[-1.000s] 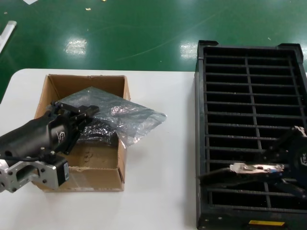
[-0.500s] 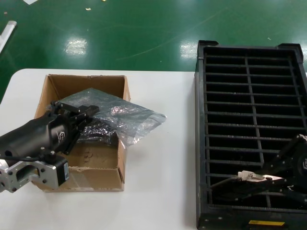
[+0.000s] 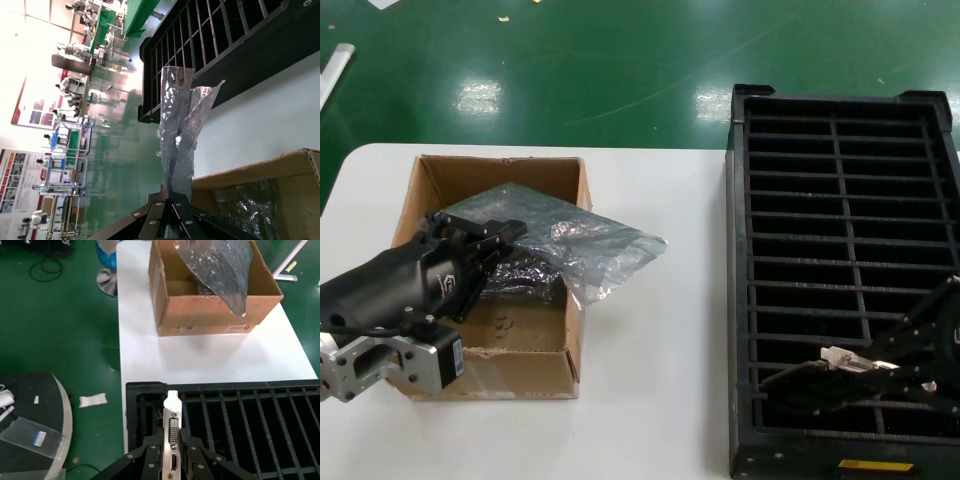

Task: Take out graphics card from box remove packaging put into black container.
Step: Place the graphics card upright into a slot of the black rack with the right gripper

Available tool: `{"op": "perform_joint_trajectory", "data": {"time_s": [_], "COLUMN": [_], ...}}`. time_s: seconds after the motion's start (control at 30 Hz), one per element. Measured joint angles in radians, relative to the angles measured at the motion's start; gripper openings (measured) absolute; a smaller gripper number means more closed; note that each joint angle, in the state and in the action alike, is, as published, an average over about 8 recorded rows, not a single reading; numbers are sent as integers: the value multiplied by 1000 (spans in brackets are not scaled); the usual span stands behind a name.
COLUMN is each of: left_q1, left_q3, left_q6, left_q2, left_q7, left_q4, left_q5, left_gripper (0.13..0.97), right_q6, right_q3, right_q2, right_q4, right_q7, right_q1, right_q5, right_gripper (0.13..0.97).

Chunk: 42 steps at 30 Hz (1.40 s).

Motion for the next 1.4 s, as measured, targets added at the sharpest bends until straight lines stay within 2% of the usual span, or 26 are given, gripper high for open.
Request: {"op": "perform_joint_trajectory", "data": {"time_s": [0.43,1.4], "left_q1": [0,0], "left_q3": [0,0], "left_q6": [0,0], "left_q2": [0,0], "left_q7": [0,0], "left_q4": [0,0], "left_q5": [0,0], "left_gripper": [138,138], "right_q6": [-19,18], "right_q3": [6,-32], "right_q2": [19,-18], "right_q4": [18,-30], "right_q7": [11,-111], "right_q1": [-11,-36], "right_q5": [17,-107], "right_gripper": [185,185]}}
